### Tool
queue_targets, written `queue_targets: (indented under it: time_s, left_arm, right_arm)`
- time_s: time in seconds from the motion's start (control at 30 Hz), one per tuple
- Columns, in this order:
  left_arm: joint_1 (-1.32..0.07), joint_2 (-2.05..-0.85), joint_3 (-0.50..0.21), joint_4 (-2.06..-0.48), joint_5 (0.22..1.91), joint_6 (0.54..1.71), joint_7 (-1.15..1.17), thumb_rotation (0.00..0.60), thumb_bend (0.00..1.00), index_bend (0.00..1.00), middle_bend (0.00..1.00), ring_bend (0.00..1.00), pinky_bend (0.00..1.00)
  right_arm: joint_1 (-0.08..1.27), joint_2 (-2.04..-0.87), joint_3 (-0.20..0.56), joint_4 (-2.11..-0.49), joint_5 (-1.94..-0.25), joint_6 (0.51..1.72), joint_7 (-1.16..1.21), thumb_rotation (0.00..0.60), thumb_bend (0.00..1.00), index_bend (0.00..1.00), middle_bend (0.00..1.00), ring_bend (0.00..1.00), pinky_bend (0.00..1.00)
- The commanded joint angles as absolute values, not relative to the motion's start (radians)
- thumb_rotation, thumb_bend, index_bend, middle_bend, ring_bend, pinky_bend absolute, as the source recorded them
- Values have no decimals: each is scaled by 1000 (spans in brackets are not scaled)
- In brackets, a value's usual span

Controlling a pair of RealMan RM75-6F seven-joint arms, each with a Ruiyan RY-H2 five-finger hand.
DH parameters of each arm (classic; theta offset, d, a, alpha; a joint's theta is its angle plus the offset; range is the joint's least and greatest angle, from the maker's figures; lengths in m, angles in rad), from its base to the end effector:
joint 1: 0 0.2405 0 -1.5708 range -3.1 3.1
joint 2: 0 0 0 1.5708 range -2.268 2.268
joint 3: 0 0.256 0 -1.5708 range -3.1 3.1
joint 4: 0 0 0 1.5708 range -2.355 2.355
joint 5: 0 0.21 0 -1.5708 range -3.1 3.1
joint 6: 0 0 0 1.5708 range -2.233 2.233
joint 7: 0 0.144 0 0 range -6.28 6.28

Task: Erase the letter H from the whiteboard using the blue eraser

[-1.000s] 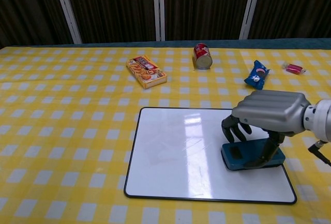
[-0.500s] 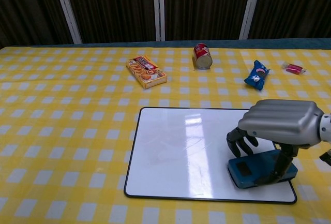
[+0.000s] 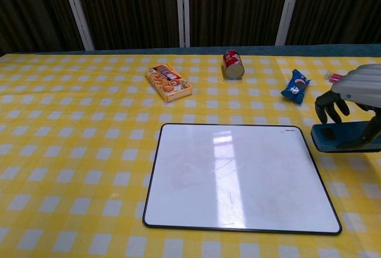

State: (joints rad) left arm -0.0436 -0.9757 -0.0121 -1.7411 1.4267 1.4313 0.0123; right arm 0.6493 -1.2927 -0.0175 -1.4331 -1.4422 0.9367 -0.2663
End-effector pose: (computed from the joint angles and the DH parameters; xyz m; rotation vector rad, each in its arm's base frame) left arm -0.3179 0.1579 0.1843 -1.3529 -1.0043 -0.7629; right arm -0.2359 -0.3171 0.0447 2.0871 -0.6127 0.6238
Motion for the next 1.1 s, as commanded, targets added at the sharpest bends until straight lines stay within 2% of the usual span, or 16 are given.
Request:
queue_targets:
  time_s: [0.03, 0.13, 0.17, 0.2, 0.23, 0.27, 0.33, 0.4, 0.6, 0.73, 0.87, 1.1]
  left_arm:
    - [-43, -975, -10, -1744, 1432, 1433, 13, 600, 0, 0, 0, 0, 0]
    - [-44, -976, -8, -1748, 1436, 1433, 18, 600, 0, 0, 0, 0, 0]
    - [-44, -977, -7, -1748, 1437, 1432, 20, 600, 0, 0, 0, 0, 0]
    - [-45, -978, -7, -1748, 1437, 1431, 22, 600, 0, 0, 0, 0, 0]
    - [-45, -978, -7, -1748, 1437, 1430, 22, 600, 0, 0, 0, 0, 0]
    - [-45, -979, -7, -1747, 1437, 1429, 23, 600, 0, 0, 0, 0, 0]
    - [-45, -979, -7, -1747, 1436, 1430, 22, 600, 0, 0, 0, 0, 0]
    - [-43, -977, -6, -1747, 1438, 1432, 16, 600, 0, 0, 0, 0, 0]
    - [-35, -970, -3, -1747, 1452, 1449, -3, 600, 0, 0, 0, 0, 0]
    - [-25, -962, 1, -1745, 1478, 1474, -28, 600, 0, 0, 0, 0, 0]
    - [-22, -958, 8, -1734, 1505, 1486, -53, 600, 0, 0, 0, 0, 0]
    - [-13, -950, 15, -1727, 1531, 1506, -83, 600, 0, 0, 0, 0, 0]
  right_arm:
    - [623, -1324, -44, -1351, -1456, 937, -225, 600, 363, 507, 551, 493, 591]
    - [615, -1346, -57, -1301, -1477, 938, -200, 600, 343, 481, 529, 489, 587]
    - [613, -1348, -62, -1290, -1486, 937, -190, 600, 283, 423, 486, 462, 560]
    - [612, -1345, -66, -1288, -1488, 933, -182, 600, 186, 333, 415, 410, 497]
    - [611, -1339, -68, -1292, -1485, 926, -173, 600, 86, 230, 325, 331, 391]
    - [610, -1332, -69, -1299, -1484, 922, -165, 600, 37, 169, 264, 272, 309]
    - [600, -1313, -69, -1327, -1485, 933, -126, 600, 0, 69, 128, 113, 95]
    - [579, -1291, -71, -1348, -1506, 980, -98, 600, 0, 43, 72, 35, 16]
    - [505, -1243, -63, -1412, -1538, 1138, -66, 600, 0, 36, 4, 0, 0]
    - [405, -1203, -50, -1489, -1555, 1328, 10, 600, 0, 46, 0, 0, 0]
    - [320, -1198, -52, -1506, -1572, 1456, 98, 600, 0, 77, 0, 0, 0]
    - [250, -1204, -34, -1475, -1603, 1575, 84, 600, 0, 77, 0, 0, 0]
